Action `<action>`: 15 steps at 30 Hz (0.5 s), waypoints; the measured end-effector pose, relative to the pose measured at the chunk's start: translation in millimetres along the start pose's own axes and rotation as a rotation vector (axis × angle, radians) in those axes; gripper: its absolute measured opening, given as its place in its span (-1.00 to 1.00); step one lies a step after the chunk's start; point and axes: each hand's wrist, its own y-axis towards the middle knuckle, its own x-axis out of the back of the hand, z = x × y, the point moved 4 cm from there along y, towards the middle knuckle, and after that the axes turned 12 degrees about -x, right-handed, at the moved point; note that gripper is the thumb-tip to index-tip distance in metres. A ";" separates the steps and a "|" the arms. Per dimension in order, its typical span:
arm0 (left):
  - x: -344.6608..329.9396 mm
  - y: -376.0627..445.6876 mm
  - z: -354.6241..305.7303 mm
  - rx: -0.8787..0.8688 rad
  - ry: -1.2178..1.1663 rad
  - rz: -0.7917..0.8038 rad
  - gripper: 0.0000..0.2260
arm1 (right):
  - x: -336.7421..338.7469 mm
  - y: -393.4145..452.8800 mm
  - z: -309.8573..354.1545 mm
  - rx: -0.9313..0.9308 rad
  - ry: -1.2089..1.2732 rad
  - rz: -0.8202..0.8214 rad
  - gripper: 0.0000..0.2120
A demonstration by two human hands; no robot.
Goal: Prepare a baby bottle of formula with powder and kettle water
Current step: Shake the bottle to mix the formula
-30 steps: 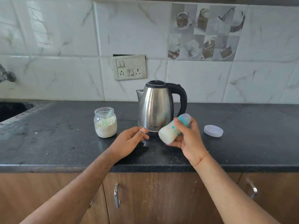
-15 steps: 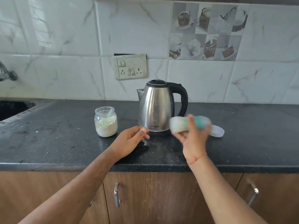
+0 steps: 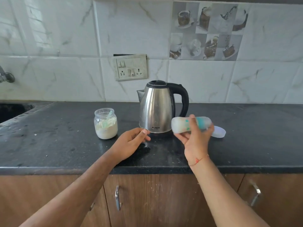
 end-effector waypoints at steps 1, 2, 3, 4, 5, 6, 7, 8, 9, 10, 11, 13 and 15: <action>-0.6 0.4 0.3 0.009 -0.003 0.011 -0.50 | -7.5 -4.6 -6.1 -0.035 -0.223 0.102 -0.49; -0.5 1.6 0.8 0.032 -0.011 0.029 -0.48 | -10.3 -5.0 -13.7 -0.056 -0.362 0.158 -0.48; -0.1 3.0 -1.8 0.063 -0.026 0.062 -0.46 | -12.1 -4.5 -15.4 -0.069 -0.371 0.145 -0.45; -1.3 5.2 -3.1 0.100 -0.046 0.104 -0.45 | -11.5 -4.5 -13.8 -0.057 -0.301 0.105 -0.42; -3.7 7.0 -6.5 0.133 -0.062 0.160 -0.45 | -9.5 -4.1 -11.5 -0.057 -0.239 0.064 -0.40; -7.1 8.9 -9.7 0.150 -0.058 0.214 -0.47 | -8.7 -2.7 -9.5 -0.056 -0.220 0.045 -0.39; -11.2 10.5 -10.1 0.154 -0.039 0.251 -0.49 | -9.9 -2.5 -9.6 -0.056 -0.266 0.057 -0.39; -14.7 11.7 -7.2 0.142 -0.016 0.257 -0.49 | -11.6 -3.6 -11.1 -0.055 -0.318 0.087 -0.39; -16.3 11.3 -4.6 0.120 0.025 0.238 -0.46 | -14.0 -5.8 -12.9 -0.053 -0.375 0.108 -0.39; -17.8 10.3 -2.7 0.088 0.079 0.215 -0.39 | -15.9 -7.4 -14.0 -0.052 -0.397 0.123 -0.39; -18.7 9.4 -1.6 0.044 0.138 0.196 -0.30 | -17.8 -9.4 -13.8 -0.041 -0.411 0.137 -0.39; -20.6 7.2 -2.4 -0.032 0.196 0.178 -0.19 | -21.0 -12.0 -13.6 -0.002 -0.460 0.159 -0.39; -21.4 4.8 -4.1 -0.064 0.174 0.164 -0.25 | -25.4 -14.8 -14.9 0.058 -0.529 0.188 -0.40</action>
